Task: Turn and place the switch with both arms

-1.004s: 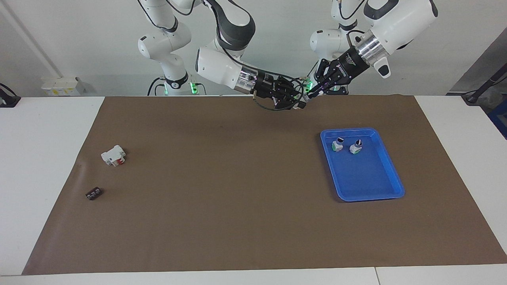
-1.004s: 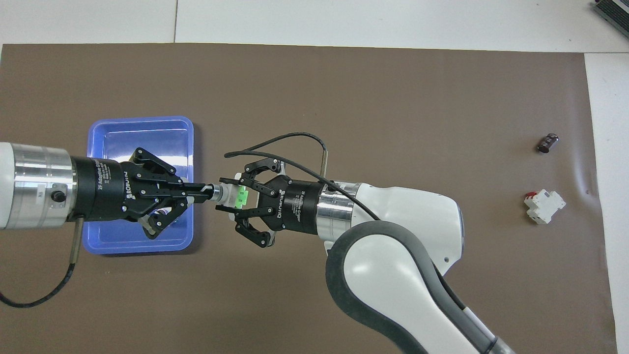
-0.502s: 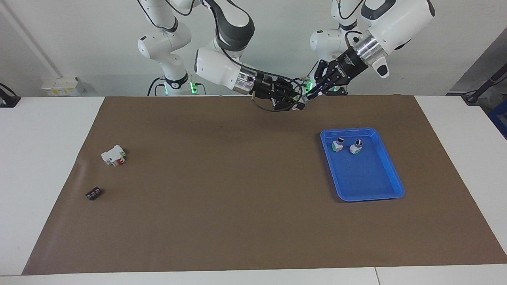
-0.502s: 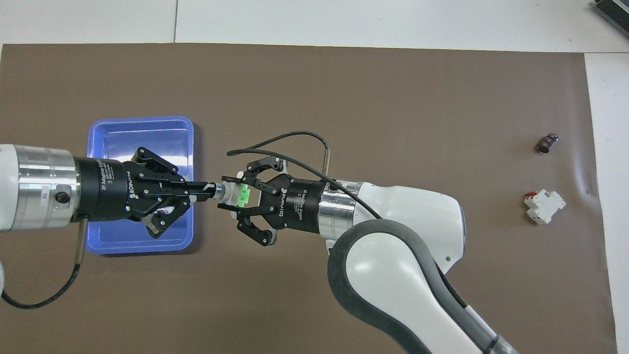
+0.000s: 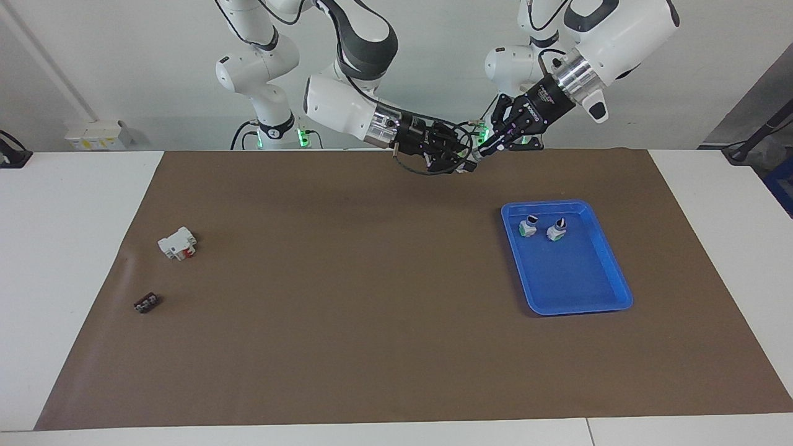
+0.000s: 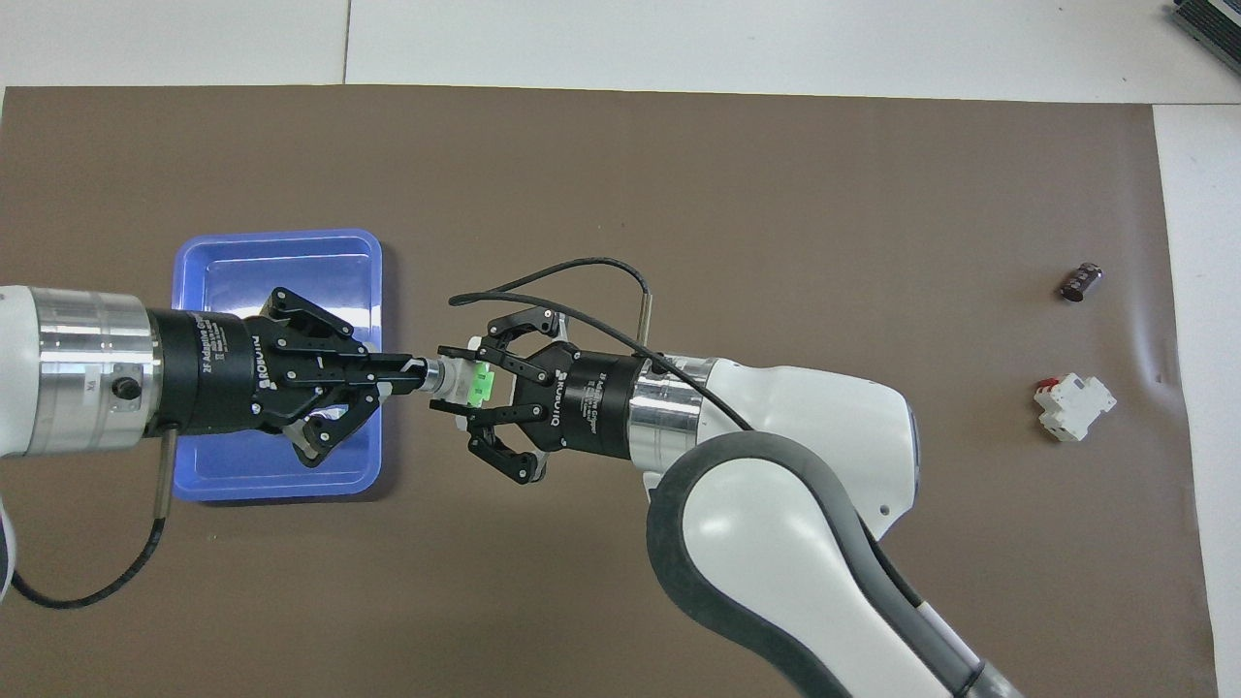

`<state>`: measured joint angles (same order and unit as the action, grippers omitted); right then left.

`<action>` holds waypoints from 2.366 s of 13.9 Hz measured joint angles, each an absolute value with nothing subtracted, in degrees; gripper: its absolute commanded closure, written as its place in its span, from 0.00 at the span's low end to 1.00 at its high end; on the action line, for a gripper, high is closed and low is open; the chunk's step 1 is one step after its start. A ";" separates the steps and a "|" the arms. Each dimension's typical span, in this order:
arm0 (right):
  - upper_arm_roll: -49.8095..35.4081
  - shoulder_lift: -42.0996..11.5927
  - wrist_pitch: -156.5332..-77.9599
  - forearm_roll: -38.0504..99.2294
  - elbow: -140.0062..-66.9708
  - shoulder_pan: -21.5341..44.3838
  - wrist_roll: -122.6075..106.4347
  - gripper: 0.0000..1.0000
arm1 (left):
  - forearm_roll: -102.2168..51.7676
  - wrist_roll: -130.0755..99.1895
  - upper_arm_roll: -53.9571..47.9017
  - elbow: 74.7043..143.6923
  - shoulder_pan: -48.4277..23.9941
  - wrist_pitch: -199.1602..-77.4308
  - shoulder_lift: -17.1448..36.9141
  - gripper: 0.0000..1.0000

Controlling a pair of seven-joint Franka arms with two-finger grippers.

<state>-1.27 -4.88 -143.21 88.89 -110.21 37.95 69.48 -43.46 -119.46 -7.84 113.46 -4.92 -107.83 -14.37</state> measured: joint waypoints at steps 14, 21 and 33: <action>-1.20 -4.88 -143.26 88.89 -110.22 37.91 69.48 1.00 | -43.84 -114.80 -7.91 113.75 -4.91 -108.30 -14.47 1.00; -1.20 -4.35 -143.26 88.88 -111.05 37.91 69.48 1.00 | -43.75 -90.23 -8.46 113.74 -4.80 -107.97 -14.47 1.00; -1.88 -2.87 -142.64 88.77 -114.04 38.66 69.24 1.00 | -36.76 -49.36 -11.04 111.85 -4.10 -102.34 -14.55 1.00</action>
<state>-1.88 -2.87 -142.64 88.77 -114.04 38.66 69.24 -36.76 -49.36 -11.04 111.85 -4.10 -102.34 -14.55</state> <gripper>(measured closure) 0.586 0.890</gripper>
